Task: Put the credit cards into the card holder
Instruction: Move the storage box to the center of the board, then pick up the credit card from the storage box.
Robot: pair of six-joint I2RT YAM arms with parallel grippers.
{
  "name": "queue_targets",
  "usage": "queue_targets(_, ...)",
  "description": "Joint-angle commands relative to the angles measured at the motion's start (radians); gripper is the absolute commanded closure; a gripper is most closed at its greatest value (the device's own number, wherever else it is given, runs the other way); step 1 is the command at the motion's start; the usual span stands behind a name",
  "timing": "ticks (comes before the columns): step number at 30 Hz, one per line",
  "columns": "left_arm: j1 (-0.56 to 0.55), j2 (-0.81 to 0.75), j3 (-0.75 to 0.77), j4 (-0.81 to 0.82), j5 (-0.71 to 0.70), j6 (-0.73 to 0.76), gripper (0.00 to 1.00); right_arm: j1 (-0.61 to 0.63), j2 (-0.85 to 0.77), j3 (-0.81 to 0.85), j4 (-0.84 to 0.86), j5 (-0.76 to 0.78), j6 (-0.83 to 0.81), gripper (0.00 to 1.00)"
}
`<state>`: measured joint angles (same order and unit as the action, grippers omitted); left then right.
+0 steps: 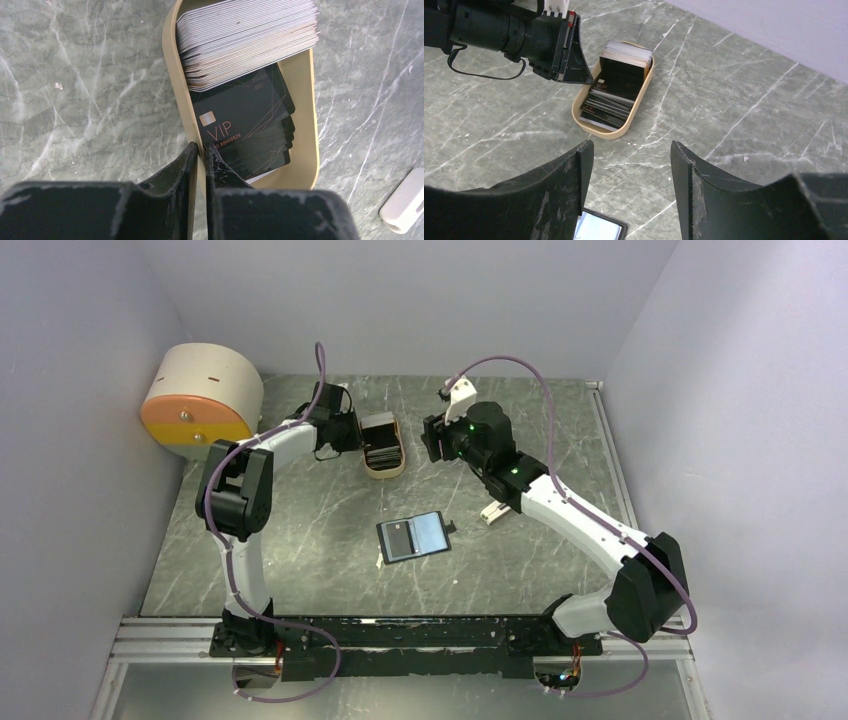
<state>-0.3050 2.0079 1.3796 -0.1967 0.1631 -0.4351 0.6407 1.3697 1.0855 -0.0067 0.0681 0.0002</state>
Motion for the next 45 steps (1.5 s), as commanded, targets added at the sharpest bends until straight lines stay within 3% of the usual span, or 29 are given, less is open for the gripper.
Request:
queue_targets(1,-0.014,0.011,0.024,-0.008,0.042,0.028,0.88,-0.003,-0.028,-0.014,0.001,0.010,0.010,0.38)
queue_targets(15,-0.016,-0.053,0.017,-0.112,0.157,0.133,0.91,-0.002,0.009,0.004,-0.006,-0.031,-0.007,0.38)
queue_targets(25,-0.032,-0.080,-0.021,-0.138,0.261,0.186,0.91,-0.004,0.131,-0.001,0.120,-0.123,-0.170,0.38)
queue_targets(33,-0.025,-0.127,-0.017,-0.101,0.258,0.089,0.63,-0.004,0.320,0.027,0.256,-0.189,-0.429,0.36)
queue_targets(40,0.024,-0.193,-0.114,-0.013,0.382,-0.050,0.64,-0.004,0.455,0.086,0.310,-0.312,-0.617,0.35)
queue_targets(45,0.027,-0.221,-0.181,-0.016,0.314,-0.069,0.64,-0.003,0.535,0.164,0.271,-0.319,-0.723,0.35)
